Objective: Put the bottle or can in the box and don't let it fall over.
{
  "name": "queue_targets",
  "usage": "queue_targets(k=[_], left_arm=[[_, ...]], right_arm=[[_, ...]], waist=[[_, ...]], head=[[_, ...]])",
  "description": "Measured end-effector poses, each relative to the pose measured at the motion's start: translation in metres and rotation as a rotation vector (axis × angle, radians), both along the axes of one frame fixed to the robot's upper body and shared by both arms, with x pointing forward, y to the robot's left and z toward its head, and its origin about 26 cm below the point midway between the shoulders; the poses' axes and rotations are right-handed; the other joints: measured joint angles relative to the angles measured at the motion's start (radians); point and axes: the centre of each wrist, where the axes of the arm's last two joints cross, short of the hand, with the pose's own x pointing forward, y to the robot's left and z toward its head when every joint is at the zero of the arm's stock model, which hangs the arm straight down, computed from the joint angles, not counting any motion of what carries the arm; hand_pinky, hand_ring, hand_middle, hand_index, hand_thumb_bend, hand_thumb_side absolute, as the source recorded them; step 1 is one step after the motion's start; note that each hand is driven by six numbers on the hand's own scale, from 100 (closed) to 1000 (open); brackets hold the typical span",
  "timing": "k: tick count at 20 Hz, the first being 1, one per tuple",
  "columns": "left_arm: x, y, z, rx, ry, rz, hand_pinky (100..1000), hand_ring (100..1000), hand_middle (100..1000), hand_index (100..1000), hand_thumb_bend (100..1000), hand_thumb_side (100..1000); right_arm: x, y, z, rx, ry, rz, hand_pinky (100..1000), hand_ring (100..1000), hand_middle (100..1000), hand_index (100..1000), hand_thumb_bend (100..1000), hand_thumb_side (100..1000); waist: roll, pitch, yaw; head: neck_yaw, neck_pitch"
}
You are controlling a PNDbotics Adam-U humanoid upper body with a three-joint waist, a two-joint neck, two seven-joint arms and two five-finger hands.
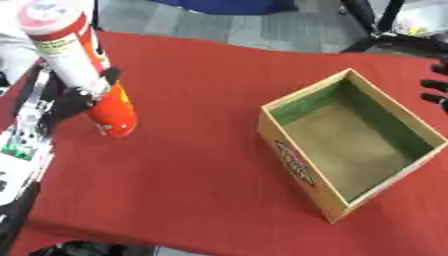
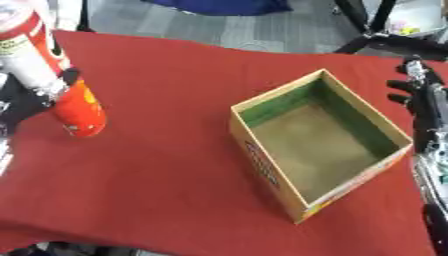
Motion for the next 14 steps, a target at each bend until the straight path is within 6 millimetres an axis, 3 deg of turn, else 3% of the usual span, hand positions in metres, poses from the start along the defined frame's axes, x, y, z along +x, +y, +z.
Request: queue_targets(k=[5,14], left_arm=[[0.007,-0.029,0.025,0.014,-0.033,-0.112,972,708,338,463,100,344],[0.015,-0.088,0.043,0.015,-0.039,-0.301,968,704,335,462,100,356]], right_arm=[[0.000,0.001,0.001,-0.001,-0.006,0.006,791,818,863,918,100,914],[0.001,0.005,0.008,-0.004,-0.038,0.027,789,820,864,918,100,909]], waist=[[0.002,-0.003,-0.002],[0.006,-0.003,-0.008]], head=[[-0.005,0.001],[-0.014,0.005]])
